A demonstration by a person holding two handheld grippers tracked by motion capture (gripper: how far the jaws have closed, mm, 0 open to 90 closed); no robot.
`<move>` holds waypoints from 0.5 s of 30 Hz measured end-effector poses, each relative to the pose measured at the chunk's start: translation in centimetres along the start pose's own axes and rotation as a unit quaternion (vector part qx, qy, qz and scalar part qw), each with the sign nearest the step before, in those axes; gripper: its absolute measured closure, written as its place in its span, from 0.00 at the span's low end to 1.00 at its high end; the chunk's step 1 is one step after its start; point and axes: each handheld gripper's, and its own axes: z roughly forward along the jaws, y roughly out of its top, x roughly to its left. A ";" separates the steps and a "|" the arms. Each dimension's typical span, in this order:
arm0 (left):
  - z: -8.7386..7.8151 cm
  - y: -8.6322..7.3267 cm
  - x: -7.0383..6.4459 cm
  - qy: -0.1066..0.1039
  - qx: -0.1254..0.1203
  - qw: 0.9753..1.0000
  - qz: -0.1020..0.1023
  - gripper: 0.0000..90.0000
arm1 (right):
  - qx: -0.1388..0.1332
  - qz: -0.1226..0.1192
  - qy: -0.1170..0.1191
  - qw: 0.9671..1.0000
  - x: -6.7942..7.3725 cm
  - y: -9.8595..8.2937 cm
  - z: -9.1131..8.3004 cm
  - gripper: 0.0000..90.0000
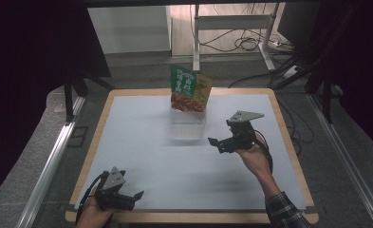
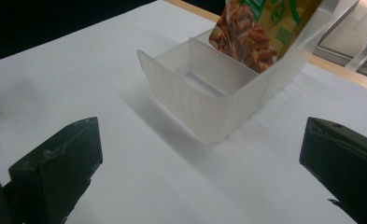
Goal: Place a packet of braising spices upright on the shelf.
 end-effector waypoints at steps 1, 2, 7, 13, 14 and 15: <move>0.0 0.0 0.0 0.000 0.000 1.000 0.000 0.03 | 0.001 0.002 -0.002 1.000 0.0 -0.2 -0.1 0.00; 0.0 0.0 0.0 0.000 0.000 1.000 0.000 0.03 | 0.003 0.003 -0.003 1.000 0.0 -0.4 -0.3 0.00; 0.0 0.0 0.0 0.000 0.000 1.000 0.000 0.03 | 0.007 0.014 -0.011 1.000 -0.1 -1.7 -1.4 0.00; 0.0 0.0 -0.1 0.002 0.002 1.000 0.004 0.03 | 0.003 0.020 -0.016 1.000 0.0 -2.5 -2.5 0.00; 0.0 0.0 -0.1 0.002 0.002 1.000 0.004 0.03 | 0.003 0.019 -0.016 1.000 0.0 -2.7 -2.7 0.00; 0.0 0.0 -0.1 0.002 0.002 1.000 0.004 0.03 | 0.004 0.018 -0.018 1.000 0.1 -2.8 -2.9 0.00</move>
